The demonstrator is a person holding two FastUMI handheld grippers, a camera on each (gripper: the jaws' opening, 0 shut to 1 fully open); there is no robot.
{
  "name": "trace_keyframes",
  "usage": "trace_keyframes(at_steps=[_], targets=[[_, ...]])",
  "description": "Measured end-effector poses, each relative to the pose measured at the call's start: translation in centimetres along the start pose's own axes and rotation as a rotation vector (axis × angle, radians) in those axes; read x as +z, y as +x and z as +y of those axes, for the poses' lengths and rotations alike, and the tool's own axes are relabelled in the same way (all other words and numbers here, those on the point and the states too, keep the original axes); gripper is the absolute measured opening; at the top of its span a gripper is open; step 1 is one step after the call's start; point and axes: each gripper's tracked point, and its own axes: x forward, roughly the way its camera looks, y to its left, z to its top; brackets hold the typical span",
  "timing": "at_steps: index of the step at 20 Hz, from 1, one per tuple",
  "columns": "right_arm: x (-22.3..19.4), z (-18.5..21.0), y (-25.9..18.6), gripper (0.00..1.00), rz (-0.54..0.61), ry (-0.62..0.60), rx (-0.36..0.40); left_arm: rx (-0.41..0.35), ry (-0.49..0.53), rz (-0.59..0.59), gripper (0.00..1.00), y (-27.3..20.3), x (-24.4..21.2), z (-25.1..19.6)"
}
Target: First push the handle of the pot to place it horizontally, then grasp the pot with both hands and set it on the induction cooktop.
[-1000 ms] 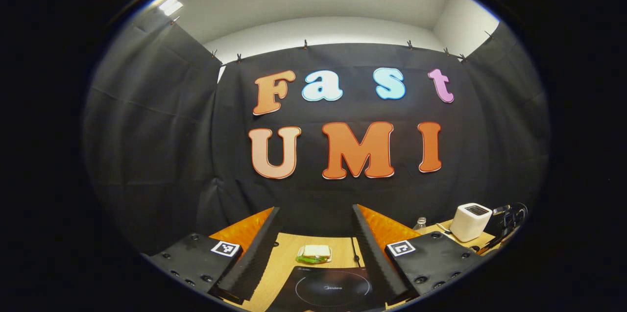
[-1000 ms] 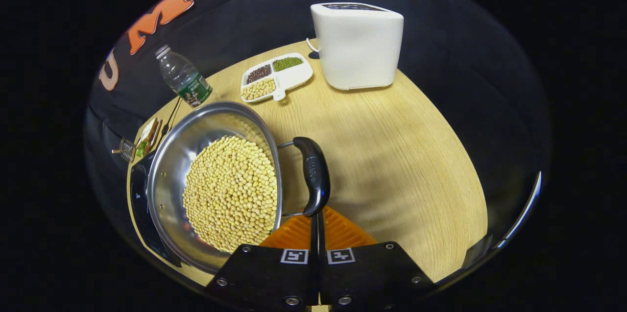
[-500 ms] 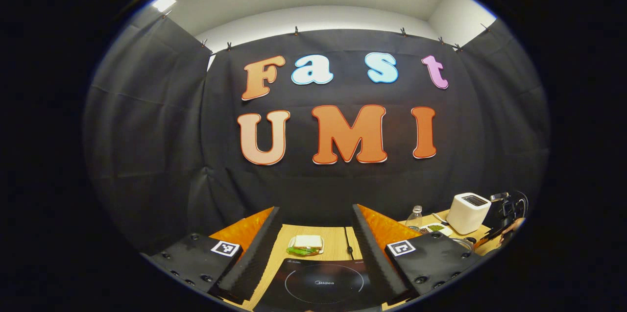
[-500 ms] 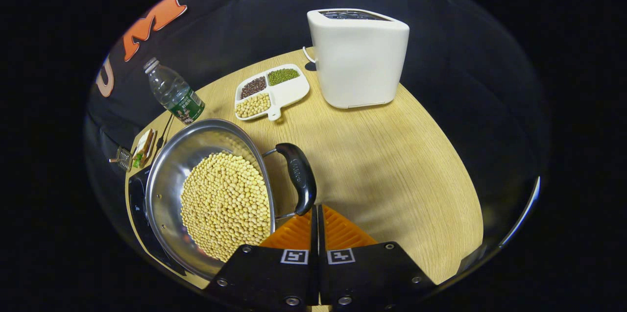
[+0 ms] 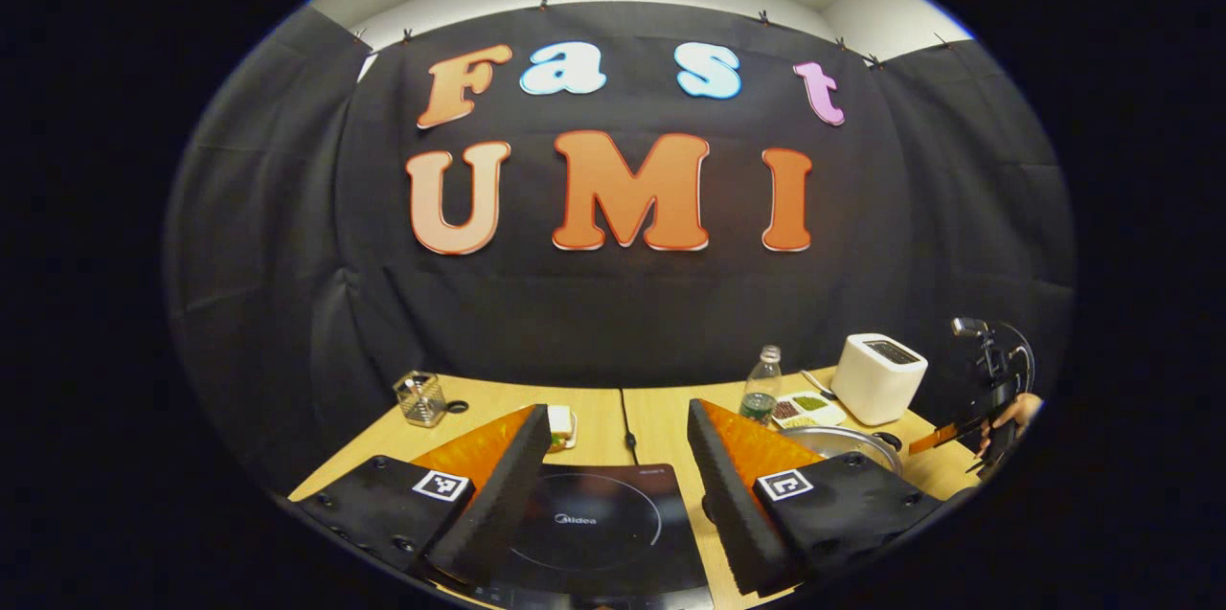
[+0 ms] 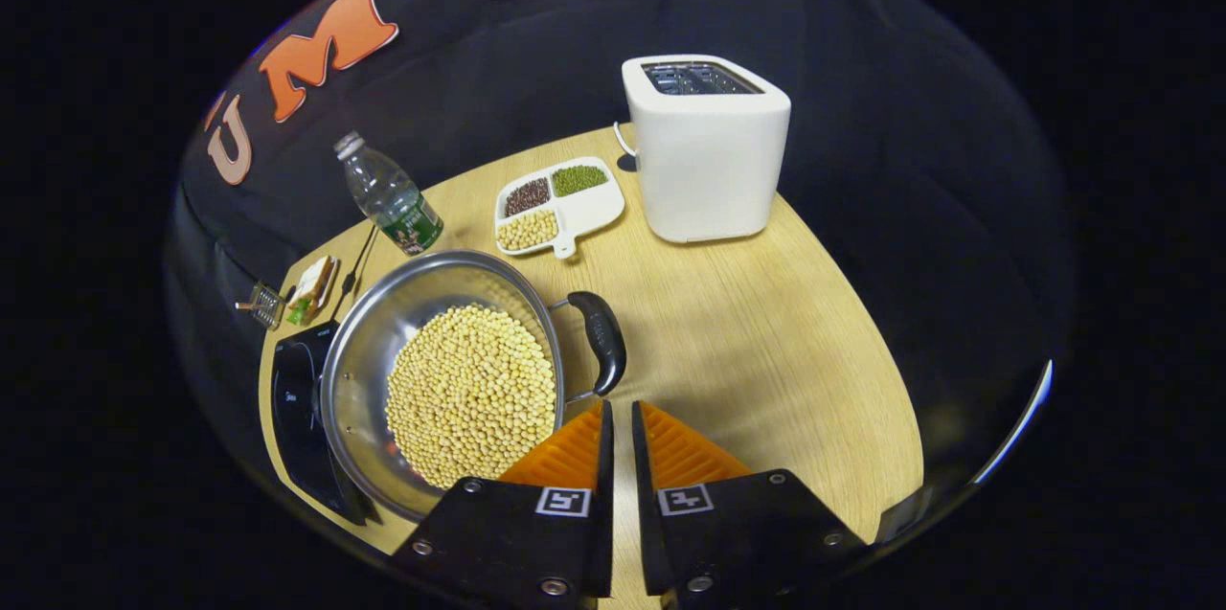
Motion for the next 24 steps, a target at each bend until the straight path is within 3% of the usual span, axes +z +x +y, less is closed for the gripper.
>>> trace_keyframes(at_steps=[2,3,4,5,6,10,14,17,18,19,24], targets=[[0.8,0.5,-1.0,0.16,-0.028,-0.025,0.017,-0.029,0.008,0.067,0.94,0.8,-2.1,-1.7],[1.3,0.8,-1.6,0.10,-0.040,-0.037,0.031,-0.046,0.012,0.096,0.94,1.2,-3.3,-2.6],[1.5,1.2,-1.8,0.23,-0.048,-0.050,0.042,-0.062,0.013,0.124,0.94,1.6,-4.2,-3.6],[1.7,1.7,-1.8,0.21,-0.053,-0.066,0.050,-0.081,0.014,0.152,0.94,2.1,-5.2,-4.5],[1.7,2.2,-1.7,0.35,-0.053,-0.080,0.054,-0.102,0.017,0.183,0.94,2.5,-6.1,-5.5],[2.0,3.1,-0.6,0.51,-0.059,-0.135,0.050,-0.174,0.042,0.326,0.94,4.4,-10.5,-8.4],[2.1,3.1,0.5,0.59,-0.054,-0.145,0.040,-0.214,0.021,0.462,0.95,6.0,-14.8,-10.7],[2.2,2.9,1.3,0.60,-0.052,-0.151,0.031,-0.219,0.011,0.536,0.94,7.7,-17.7,-11.5],[2.2,3.0,1.5,0.55,-0.049,-0.151,0.035,-0.224,0.005,0.563,0.95,8.2,-18.7,-11.8],[2.1,3.1,1.7,0.61,-0.048,-0.152,0.036,-0.236,-0.003,0.596,0.95,8.4,-19.7,-12.3],[2.5,2.6,2.2,0.61,-0.066,-0.174,0.013,-0.227,-0.063,0.706,0.96,9.5,-23.1,-12.3]])
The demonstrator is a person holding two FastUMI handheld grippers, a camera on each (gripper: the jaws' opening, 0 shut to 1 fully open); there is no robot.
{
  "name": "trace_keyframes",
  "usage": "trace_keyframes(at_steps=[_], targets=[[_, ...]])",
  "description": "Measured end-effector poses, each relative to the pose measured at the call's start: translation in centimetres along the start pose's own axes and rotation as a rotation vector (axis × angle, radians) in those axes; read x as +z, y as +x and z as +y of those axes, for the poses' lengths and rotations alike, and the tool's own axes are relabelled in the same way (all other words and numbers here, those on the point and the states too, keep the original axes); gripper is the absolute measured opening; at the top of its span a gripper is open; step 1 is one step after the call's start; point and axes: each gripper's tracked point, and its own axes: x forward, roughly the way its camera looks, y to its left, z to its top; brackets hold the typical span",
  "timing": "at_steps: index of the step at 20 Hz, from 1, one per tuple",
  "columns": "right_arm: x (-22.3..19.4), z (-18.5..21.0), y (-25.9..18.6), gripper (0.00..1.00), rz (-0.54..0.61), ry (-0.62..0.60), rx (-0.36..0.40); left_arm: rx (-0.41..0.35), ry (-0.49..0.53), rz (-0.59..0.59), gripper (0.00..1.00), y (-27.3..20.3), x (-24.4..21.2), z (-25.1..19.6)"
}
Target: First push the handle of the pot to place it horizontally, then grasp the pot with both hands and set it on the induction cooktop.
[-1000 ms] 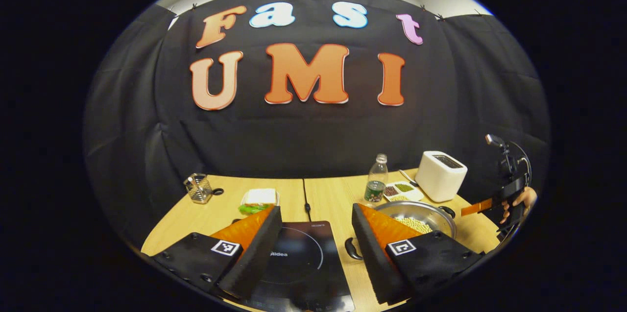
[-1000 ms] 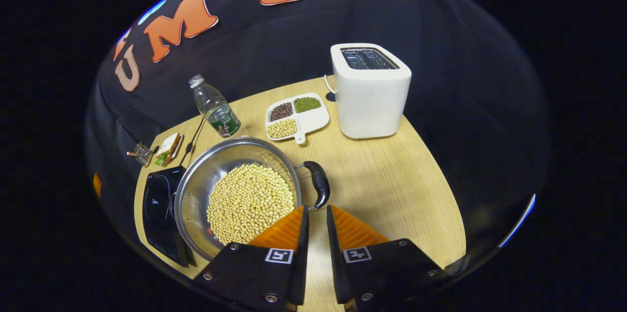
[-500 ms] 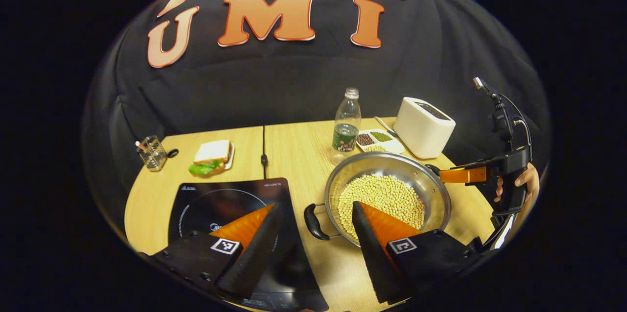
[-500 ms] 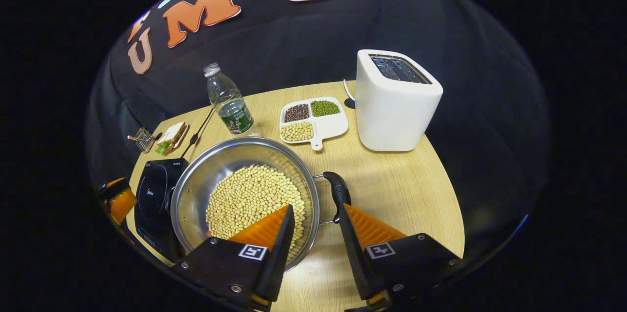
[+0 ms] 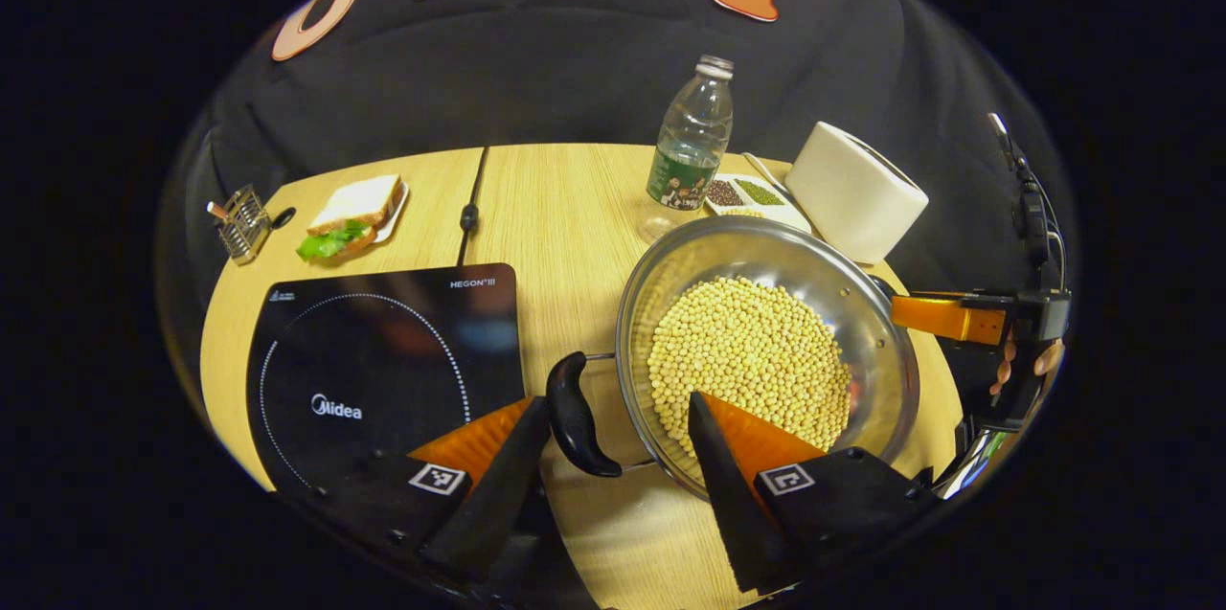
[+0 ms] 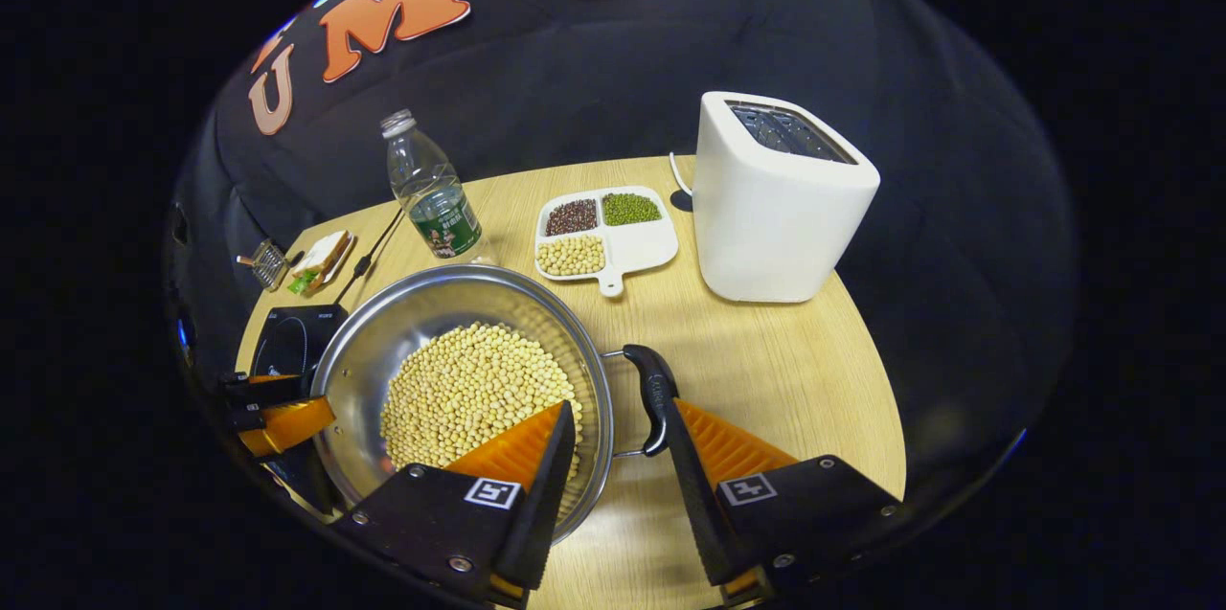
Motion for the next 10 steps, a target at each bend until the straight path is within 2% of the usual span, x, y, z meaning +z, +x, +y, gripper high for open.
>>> trace_keyframes(at_steps=[4,5,6,8,9,10], targets=[[-0.8,-1.1,1.0,0.63,0.040,-0.011,-0.034,0.007,-0.010,0.009,0.96,1.6,0.2,-0.1],[-0.9,-1.1,1.3,0.60,0.040,-0.016,-0.039,0.009,-0.012,0.001,0.94,1.9,0.4,-0.1],[-0.8,-1.0,1.6,0.64,0.038,-0.023,-0.050,0.009,-0.012,-0.003,0.97,2.3,0.6,-0.2],[-1.1,-1.4,2.5,0.66,0.045,-0.042,-0.081,0.007,-0.008,-0.020,0.98,3.3,1.0,-0.6],[-1.5,-1.8,2.7,0.62,0.061,-0.052,-0.094,0.009,-0.007,-0.028,0.98,3.7,1.3,-0.8],[-1.7,-2.0,2.9,0.67,0.069,-0.059,-0.101,0.015,-0.001,-0.033,0.96,4.3,1.4,-0.9]])
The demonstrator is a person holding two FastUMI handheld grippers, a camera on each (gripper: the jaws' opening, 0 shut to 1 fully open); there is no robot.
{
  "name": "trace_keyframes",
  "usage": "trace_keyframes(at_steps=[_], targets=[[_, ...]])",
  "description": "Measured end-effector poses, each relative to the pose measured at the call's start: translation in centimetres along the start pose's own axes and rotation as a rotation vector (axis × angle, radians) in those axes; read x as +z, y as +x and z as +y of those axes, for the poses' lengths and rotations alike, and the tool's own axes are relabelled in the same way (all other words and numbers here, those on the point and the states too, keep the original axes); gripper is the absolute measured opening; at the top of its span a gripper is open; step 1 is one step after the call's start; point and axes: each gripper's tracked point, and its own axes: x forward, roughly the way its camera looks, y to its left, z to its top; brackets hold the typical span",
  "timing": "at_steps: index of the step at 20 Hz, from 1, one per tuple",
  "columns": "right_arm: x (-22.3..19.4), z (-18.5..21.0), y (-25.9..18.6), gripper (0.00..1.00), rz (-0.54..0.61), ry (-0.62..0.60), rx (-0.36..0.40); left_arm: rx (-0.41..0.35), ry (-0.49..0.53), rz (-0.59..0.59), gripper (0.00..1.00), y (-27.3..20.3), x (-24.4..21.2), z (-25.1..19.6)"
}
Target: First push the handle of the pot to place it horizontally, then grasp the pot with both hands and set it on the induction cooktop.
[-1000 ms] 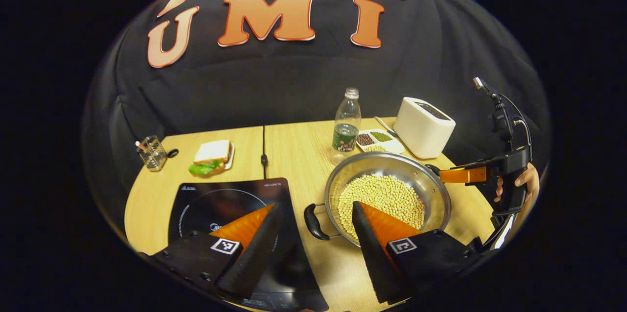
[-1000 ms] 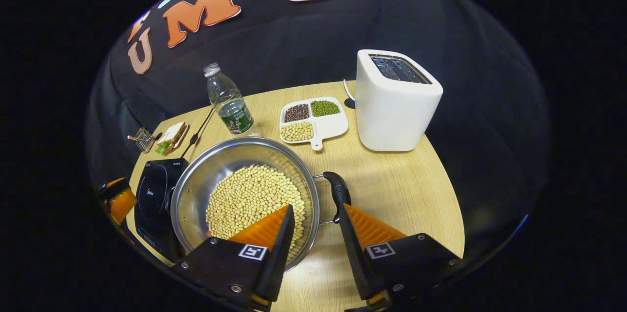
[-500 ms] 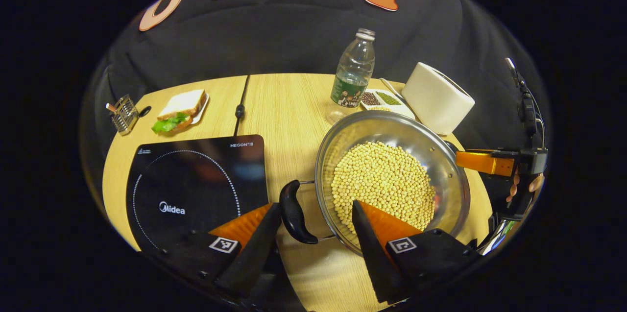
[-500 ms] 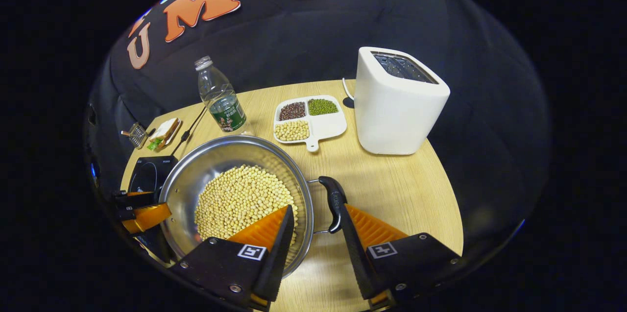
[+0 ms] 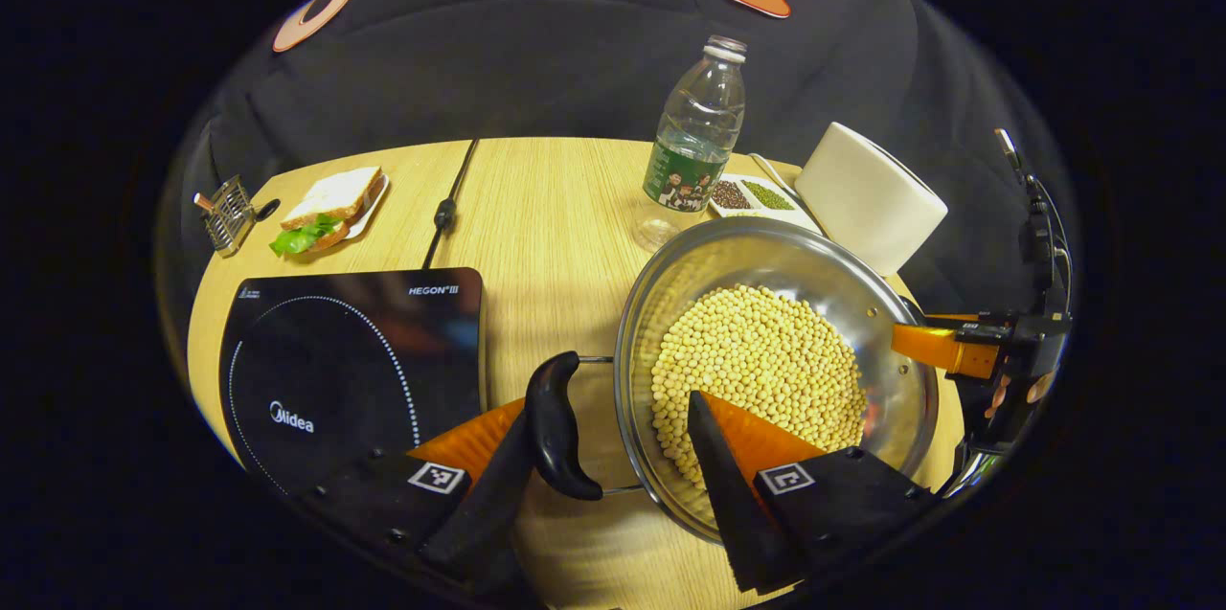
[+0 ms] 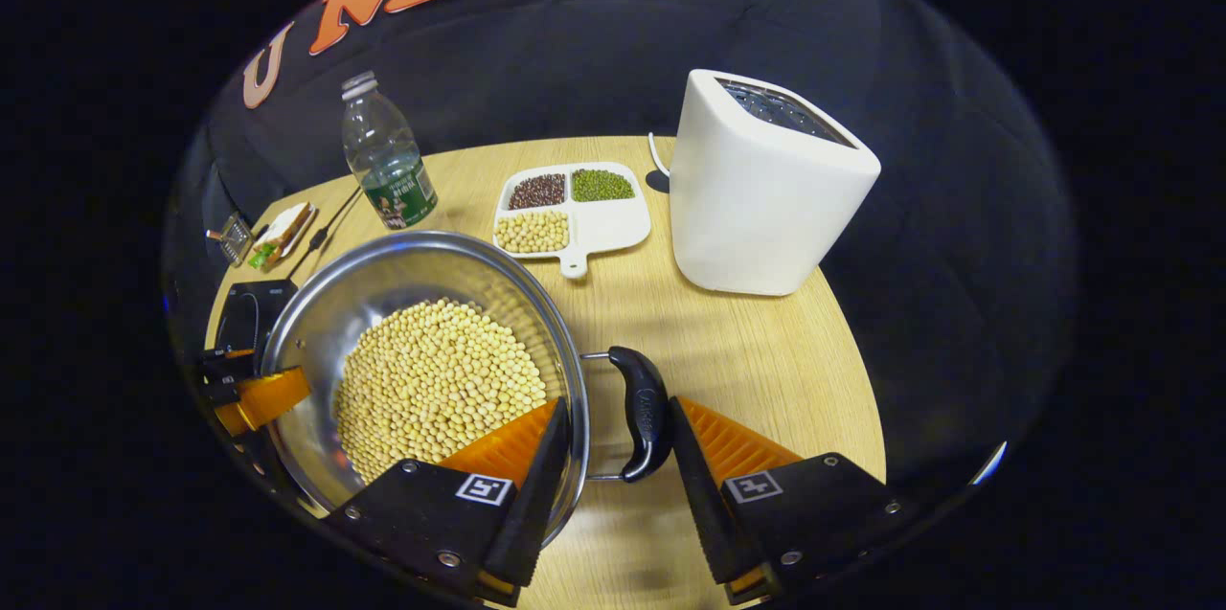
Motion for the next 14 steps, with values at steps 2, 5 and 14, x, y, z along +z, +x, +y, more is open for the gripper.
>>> trace_keyframes(at_steps=[2,5,14], targets=[[-0.2,-0.2,0.4,0.69,0.010,0.000,-0.007,0.021,0.010,-0.003,0.95,0.8,0.1,0.2],[-0.2,0.2,1.2,0.67,0.022,0.002,-0.012,0.053,0.026,-0.018,0.94,1.8,0.4,0.5],[-0.8,0.0,1.6,0.75,0.031,0.009,-0.027,0.155,0.086,-0.081,0.84,3.7,1.5,1.6]])
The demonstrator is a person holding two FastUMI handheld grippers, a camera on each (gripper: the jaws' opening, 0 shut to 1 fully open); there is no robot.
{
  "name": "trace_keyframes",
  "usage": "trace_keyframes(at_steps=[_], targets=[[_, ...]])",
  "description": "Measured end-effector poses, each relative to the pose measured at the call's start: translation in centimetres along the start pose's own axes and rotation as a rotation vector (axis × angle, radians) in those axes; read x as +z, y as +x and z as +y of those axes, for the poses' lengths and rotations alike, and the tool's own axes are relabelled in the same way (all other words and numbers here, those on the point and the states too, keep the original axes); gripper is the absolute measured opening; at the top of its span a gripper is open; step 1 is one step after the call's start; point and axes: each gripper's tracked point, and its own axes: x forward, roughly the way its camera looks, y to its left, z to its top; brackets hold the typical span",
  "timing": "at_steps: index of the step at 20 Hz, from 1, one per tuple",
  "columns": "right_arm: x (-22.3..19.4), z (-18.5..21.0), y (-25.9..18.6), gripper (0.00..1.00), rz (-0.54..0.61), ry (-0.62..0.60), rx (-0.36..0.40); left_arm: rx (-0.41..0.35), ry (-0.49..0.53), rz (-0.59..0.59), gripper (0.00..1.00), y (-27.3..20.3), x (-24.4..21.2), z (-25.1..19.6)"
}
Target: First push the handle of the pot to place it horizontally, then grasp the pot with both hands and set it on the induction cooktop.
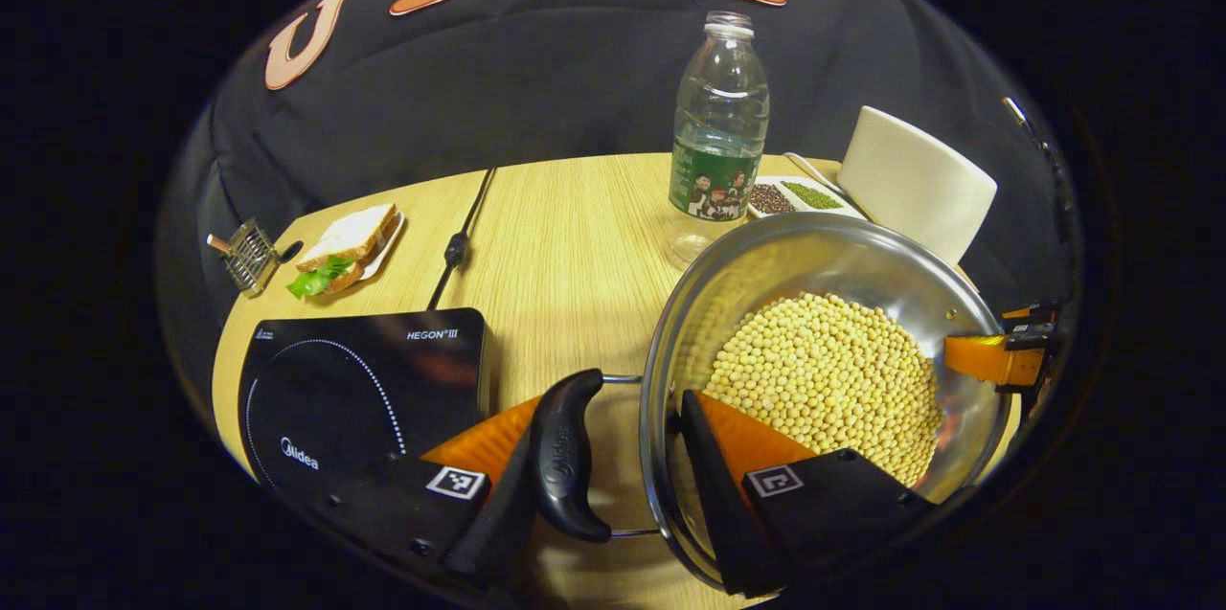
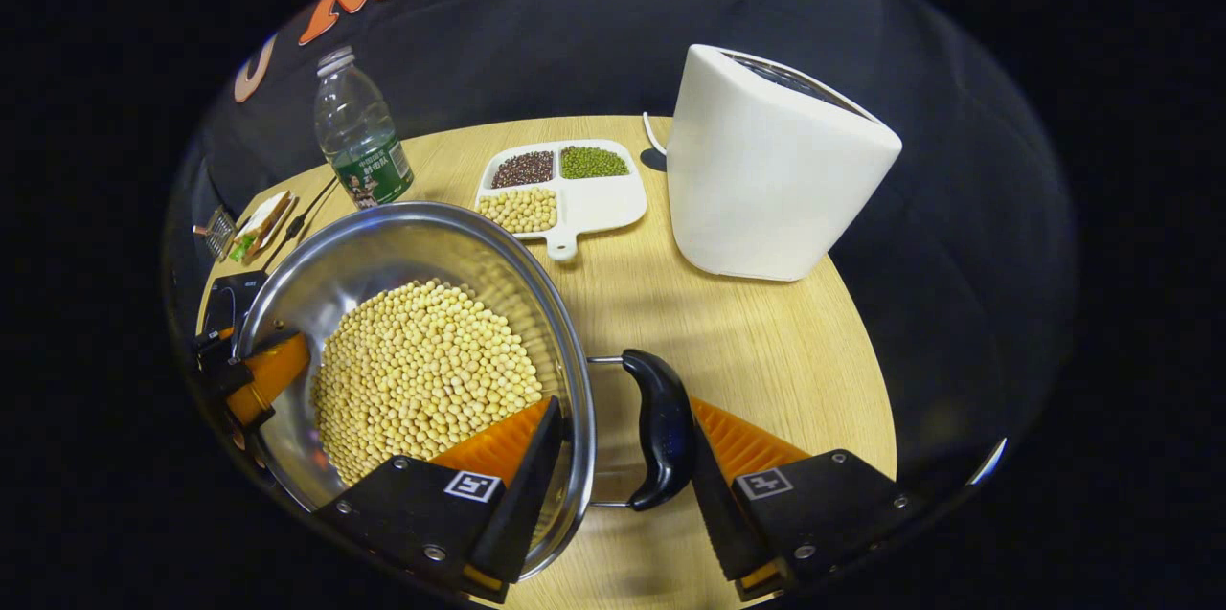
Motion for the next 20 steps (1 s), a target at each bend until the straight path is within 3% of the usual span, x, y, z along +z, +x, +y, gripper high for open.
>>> trace_keyframes(at_steps=[9,12,13,14,20], targets=[[-0.3,0.5,-1.1,0.61,-0.017,0.046,-0.006,0.060,-0.030,-0.049,0.81,-1.5,0.4,0.6],[0.4,0.9,-3.5,0.65,-0.073,0.046,-0.013,0.067,-0.036,-0.084,0.81,-3.4,1.6,1.3],[0.6,1.0,-4.2,0.60,-0.090,0.055,-0.010,0.070,-0.033,-0.100,0.81,-4.2,2.0,1.6],[0.7,1.2,-5.0,0.65,-0.097,0.063,-0.002,0.075,-0.030,-0.116,0.81,-4.9,2.4,2.0],[1.6,3.3,-8.9,0.60,-0.161,0.067,0.035,0.095,-0.057,-0.163,0.80,-9.4,3.4,4.6]])
